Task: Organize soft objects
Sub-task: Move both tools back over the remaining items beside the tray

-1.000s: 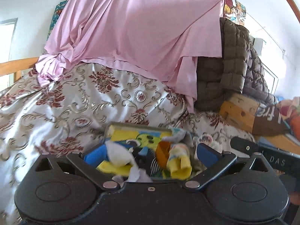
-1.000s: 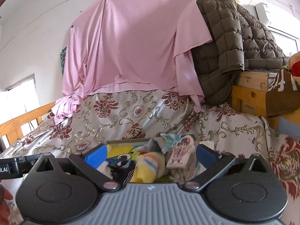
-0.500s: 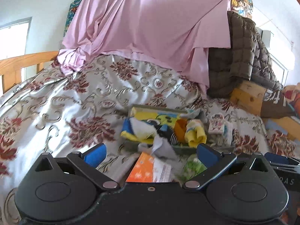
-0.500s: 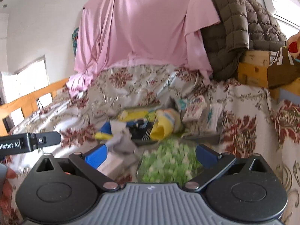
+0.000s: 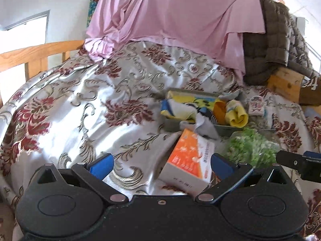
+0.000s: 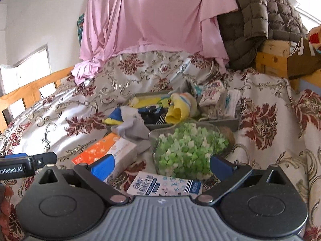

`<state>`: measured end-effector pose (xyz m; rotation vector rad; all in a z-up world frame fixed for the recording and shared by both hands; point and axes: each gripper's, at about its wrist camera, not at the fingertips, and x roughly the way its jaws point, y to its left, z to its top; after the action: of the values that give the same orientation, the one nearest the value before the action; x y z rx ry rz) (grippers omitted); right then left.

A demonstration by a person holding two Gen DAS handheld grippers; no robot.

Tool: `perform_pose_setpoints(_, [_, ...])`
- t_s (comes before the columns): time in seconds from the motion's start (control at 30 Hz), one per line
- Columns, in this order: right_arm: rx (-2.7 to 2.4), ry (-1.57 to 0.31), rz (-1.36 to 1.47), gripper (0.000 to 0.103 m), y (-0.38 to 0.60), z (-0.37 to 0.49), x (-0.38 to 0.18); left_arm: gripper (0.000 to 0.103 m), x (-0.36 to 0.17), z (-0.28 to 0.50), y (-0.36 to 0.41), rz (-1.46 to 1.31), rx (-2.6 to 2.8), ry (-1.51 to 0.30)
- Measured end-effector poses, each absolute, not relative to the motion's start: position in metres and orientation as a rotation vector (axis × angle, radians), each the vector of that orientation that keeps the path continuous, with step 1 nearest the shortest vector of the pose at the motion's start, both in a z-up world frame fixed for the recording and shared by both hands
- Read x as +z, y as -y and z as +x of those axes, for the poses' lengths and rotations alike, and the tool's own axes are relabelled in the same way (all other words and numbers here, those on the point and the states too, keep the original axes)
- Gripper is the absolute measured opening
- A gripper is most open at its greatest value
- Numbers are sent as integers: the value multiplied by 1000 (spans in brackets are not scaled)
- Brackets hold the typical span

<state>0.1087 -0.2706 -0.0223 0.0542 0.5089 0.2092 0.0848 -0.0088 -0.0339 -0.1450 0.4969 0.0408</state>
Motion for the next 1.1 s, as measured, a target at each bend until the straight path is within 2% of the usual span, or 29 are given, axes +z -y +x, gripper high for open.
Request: perform_pose_setpoints(1.1, [334,-547,1,103,246,122,-28,102,-46,105,-10,-154,178,-544])
